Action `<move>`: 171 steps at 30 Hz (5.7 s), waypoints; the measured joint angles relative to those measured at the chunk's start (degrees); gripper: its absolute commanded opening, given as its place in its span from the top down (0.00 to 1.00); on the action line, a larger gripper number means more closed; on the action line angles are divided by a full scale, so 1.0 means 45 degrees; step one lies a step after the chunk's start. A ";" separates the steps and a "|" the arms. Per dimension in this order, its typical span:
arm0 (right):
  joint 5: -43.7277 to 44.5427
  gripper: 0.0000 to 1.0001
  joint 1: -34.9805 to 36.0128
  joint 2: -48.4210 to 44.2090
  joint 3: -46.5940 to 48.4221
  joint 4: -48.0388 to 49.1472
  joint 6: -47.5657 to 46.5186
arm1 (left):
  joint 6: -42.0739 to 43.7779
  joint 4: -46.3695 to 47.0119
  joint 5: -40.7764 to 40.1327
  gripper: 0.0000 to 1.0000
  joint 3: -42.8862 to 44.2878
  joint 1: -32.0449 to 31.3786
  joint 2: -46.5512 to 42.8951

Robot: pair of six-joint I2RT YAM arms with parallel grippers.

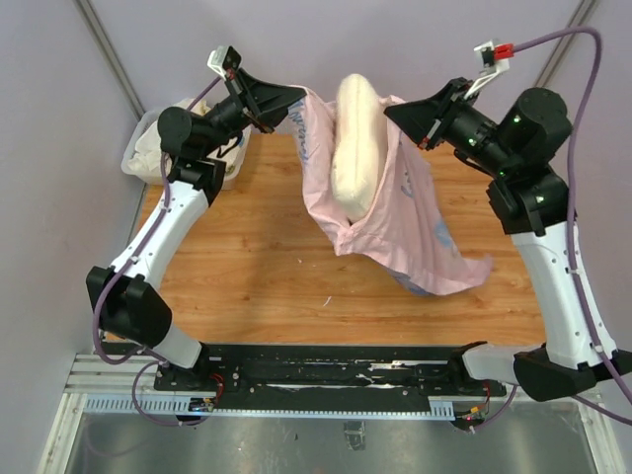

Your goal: Put the pillow into the pillowcase

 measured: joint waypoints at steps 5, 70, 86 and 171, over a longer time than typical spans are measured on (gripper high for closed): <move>0.0277 0.99 0.0000 0.0267 -0.2069 0.0651 0.0015 | -0.0053 -0.0495 0.0214 1.00 0.2006 -0.0010 0.0393; -0.0078 0.99 -0.0991 0.0559 0.0957 0.1462 -0.0602 | -0.1812 0.2006 -0.0277 1.00 0.3434 -0.0010 0.1525; -0.0243 0.99 -0.1030 0.1569 0.1515 0.1501 -0.0233 | -0.2715 0.2909 -0.0053 1.00 0.3939 0.0656 0.2341; 0.4507 0.40 -0.3891 -0.2681 -0.8267 -0.0559 0.0112 | 0.4741 -0.4901 0.0505 0.14 0.6766 -0.3925 1.0909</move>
